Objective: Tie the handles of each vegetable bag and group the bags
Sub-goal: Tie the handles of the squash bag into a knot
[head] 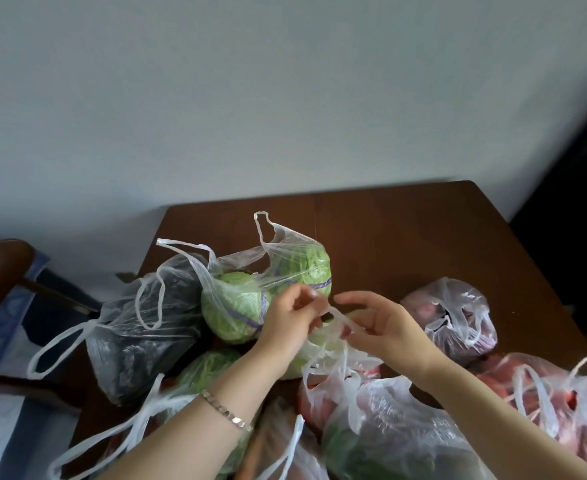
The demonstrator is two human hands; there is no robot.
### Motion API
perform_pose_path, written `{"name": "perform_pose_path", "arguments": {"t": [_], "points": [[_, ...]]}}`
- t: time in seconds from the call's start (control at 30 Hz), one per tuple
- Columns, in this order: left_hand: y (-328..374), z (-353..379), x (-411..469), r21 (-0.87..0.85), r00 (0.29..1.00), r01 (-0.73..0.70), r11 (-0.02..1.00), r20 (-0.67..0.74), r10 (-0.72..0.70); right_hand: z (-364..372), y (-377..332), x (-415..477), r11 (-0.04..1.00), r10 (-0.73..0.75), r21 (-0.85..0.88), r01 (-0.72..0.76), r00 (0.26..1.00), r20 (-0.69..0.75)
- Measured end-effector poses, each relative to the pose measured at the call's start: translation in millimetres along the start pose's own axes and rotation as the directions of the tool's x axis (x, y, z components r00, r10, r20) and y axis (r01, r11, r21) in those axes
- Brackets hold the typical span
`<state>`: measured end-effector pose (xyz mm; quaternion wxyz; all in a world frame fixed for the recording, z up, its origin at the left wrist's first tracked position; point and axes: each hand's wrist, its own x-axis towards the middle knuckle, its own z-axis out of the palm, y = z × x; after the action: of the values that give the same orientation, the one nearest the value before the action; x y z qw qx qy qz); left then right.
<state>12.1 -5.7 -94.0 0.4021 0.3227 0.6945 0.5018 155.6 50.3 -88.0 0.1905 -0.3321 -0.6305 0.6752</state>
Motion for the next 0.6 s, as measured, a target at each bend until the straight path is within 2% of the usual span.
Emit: {"name": "perform_pose_path", "arguments": {"t": [0.07,0.13,0.2,0.27,0.33,0.4,0.47,0.53,0.6], "points": [[2,3,2,-0.083,0.996,0.090,0.992,0.006,-0.090,2,1,1,0.995,-0.074,-0.065,0.070,0.995,-0.067],[4,5,4,-0.162,0.989,0.150,0.975,0.012,-0.150,5,2,4,0.986,-0.111,-0.142,0.083,0.974,-0.195],[5,7,8,-0.235,0.979,0.200,0.951,-0.001,-0.206,6,3,8,0.961,-0.178,-0.251,0.112,0.950,-0.258],[5,7,14,-0.334,0.961,0.231,0.914,-0.071,-0.268,8,0,9,0.932,-0.250,-0.319,0.172,0.942,-0.223],[5,3,23,-0.483,0.928,0.241,0.842,-0.140,-0.346,10,-4,7,0.959,-0.238,-0.193,0.205,0.957,-0.167],[2,-2,33,-0.686,0.889,0.252,0.683,-0.114,-0.443,9,-5,7,0.974,-0.167,0.132,0.187,0.974,-0.151],[-12,-12,43,-0.833,0.832,0.244,0.497,-0.083,-0.548,0,9,13,0.916,0.029,0.394,0.080,0.964,-0.264],[-35,-29,54,-0.890,0.741,0.219,0.401,-0.115,-0.661,-20,38,21,0.803,0.315,0.593,-0.049,0.881,-0.353],[-60,-44,62,-0.880,0.670,0.219,0.422,-0.178,-0.721,-42,69,25,0.734,0.524,0.659,-0.162,0.754,-0.397]]}}
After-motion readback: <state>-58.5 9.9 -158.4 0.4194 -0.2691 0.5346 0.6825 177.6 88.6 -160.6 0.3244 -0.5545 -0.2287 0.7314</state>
